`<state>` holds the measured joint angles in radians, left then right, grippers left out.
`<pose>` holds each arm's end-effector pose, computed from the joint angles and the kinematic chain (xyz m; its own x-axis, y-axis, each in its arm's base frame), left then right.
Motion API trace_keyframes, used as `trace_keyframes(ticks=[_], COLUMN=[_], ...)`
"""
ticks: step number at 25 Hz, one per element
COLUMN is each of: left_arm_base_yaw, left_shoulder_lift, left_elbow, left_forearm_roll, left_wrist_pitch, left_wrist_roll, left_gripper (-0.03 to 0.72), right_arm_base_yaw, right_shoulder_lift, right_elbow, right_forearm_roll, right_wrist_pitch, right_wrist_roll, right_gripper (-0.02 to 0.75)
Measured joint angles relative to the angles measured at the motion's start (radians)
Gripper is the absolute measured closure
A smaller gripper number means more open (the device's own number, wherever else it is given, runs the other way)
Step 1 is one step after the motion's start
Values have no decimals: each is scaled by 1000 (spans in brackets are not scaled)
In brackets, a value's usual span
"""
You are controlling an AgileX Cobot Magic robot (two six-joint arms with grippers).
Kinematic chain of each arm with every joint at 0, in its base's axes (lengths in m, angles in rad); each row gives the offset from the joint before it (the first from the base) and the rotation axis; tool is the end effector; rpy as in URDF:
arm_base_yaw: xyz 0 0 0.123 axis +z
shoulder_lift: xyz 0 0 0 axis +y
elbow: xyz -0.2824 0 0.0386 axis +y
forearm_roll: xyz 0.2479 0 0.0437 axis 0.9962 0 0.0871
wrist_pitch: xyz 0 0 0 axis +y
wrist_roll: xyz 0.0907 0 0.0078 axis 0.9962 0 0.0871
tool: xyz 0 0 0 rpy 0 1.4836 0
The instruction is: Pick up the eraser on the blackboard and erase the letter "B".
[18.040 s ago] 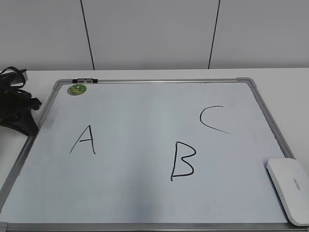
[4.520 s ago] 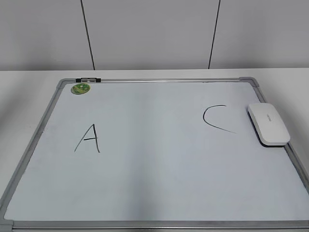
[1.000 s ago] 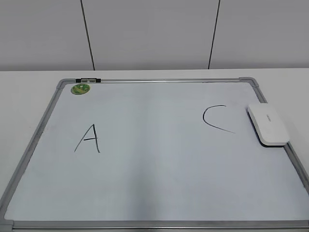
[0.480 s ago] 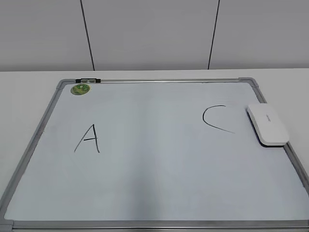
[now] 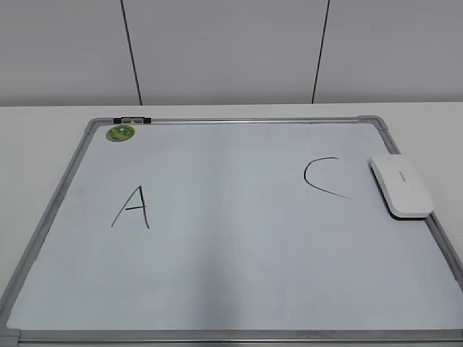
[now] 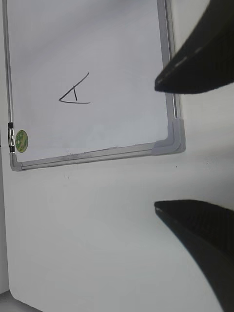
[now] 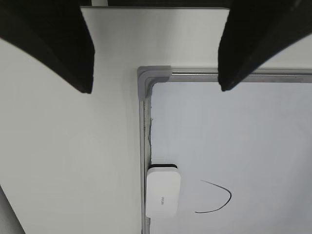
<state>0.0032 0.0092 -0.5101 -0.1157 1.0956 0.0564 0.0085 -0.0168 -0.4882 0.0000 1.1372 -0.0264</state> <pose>-0.0063 -0.0094 0.2777 -0.4833 0.0017 -0.8754 0.0883 0.9950 -0.0468 -0.0094 -0.0001 0.2677 -0.5180 -0.0308 -0.8548 -0.0222 0.9995 -0.0226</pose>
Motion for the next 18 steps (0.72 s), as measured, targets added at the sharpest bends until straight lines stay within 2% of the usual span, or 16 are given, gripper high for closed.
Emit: trace_keyframes(ticks=[18], left_arm_base_yaw=[0], left_shoulder_lift=[0], left_elbow=[0], left_forearm_roll=[0], left_wrist_pitch=[0], left_wrist_roll=[0], left_gripper=[194], right_arm_base_yaw=[0], right_shoulder_lift=[0], right_elbow=[0], right_forearm_roll=[0], right_wrist_pitch=[0], right_wrist_roll=[0], right_gripper=[151])
